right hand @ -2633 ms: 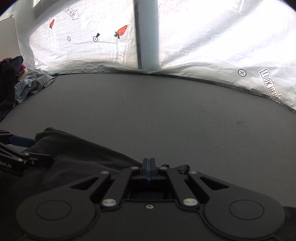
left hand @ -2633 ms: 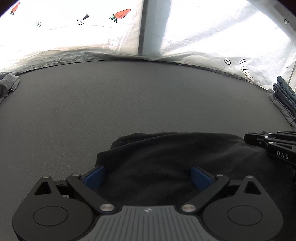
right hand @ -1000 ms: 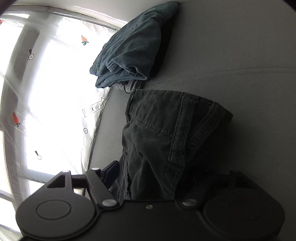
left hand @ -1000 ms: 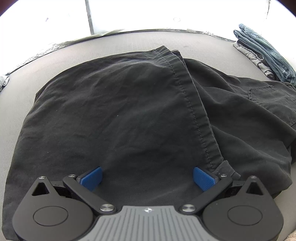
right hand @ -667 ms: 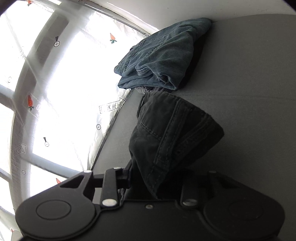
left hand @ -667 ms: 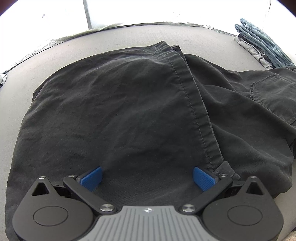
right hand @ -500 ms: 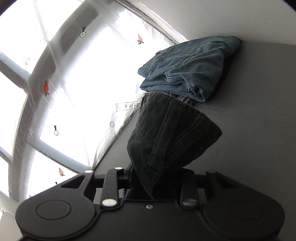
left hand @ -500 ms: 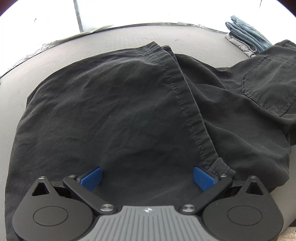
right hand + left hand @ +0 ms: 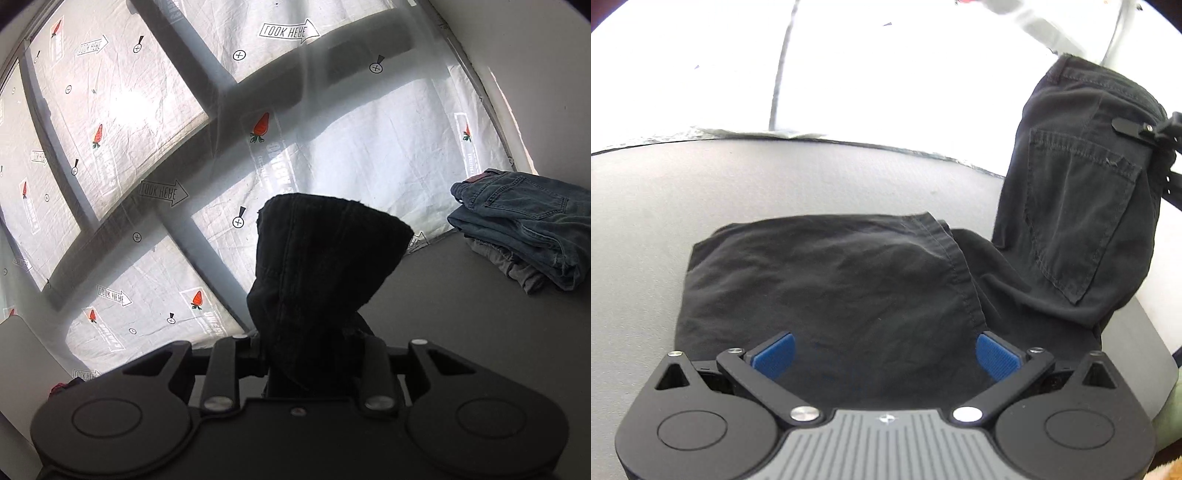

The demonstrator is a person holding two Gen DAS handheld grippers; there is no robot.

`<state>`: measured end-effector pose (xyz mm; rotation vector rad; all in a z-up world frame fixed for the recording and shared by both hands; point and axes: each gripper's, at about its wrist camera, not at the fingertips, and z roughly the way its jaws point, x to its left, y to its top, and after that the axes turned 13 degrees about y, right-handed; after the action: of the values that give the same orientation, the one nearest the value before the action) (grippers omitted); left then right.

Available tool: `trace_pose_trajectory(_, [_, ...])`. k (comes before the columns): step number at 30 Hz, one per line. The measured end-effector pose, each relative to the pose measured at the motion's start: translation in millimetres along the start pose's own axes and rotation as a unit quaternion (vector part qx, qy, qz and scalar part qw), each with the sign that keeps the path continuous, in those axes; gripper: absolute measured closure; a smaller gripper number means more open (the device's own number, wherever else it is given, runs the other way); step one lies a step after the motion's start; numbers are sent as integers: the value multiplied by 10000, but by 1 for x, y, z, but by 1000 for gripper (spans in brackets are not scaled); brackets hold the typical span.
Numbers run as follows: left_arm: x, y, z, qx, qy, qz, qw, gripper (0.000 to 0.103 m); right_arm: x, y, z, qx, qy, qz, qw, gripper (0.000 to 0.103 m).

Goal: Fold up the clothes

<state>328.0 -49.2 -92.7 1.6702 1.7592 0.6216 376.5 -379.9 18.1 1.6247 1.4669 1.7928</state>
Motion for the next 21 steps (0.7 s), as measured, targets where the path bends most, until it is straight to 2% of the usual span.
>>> trace_pose_trajectory(3, [56, 14, -18, -340, 455, -785, 9953, 0, 50, -16, 29, 261, 199, -553, 9979, 73])
trace_pose_trajectory(5, [93, 17, -26, -392, 801, -1186, 9889, 0, 86, -37, 55, 647, 307, -1092, 9914, 72])
trace_pose_trajectory(6, [111, 18, -29, -397, 968, -1364, 9851, 0, 103, -53, 70, 939, 369, -1400, 9850, 66])
trace_pose_trajectory(7, [128, 17, -31, -386, 1132, -1515, 9812, 0, 119, -73, 86, 1354, 523, -1685, 9750, 59])
trace_pose_trajectory(8, [142, 14, -32, -334, 1294, -1587, 9782, 0, 134, -97, 100, 1871, 714, -1903, 9611, 40])
trace_pose_trajectory(9, [154, 11, -34, -272, 1461, -1612, 9757, 0, 151, -123, 111, 2409, 904, -2091, 9434, 31])
trace_pose_trajectory(10, [165, 8, -35, -209, 1627, -1638, 9728, 0, 163, -149, 120, 2910, 1053, -2191, 9253, 31])
trace_pose_trajectory(12, [182, 0, -39, -114, 1869, -1655, 9683, 0, 178, -189, 129, 3794, 1386, -2167, 8887, 45])
trace_pose_trajectory(13, [185, -2, -41, -85, 1903, -1663, 9675, 0, 180, -192, 127, 3863, 1416, -2150, 8857, 48])
trace_pose_trajectory(15, [186, -6, -39, -20, 1841, -1710, 9679, 0, 180, -190, 121, 3736, 1333, -2146, 8925, 43])
trace_pose_trajectory(19, [170, -10, -32, 75, 1452, -1746, 9738, 0, 143, -172, 118, 3358, 591, -1441, 9290, 41])
trace_pose_trajectory(21, [153, -8, -21, 148, 1225, -1660, 9784, 0, 113, -165, 112, 3212, 168, -1053, 9410, 39])
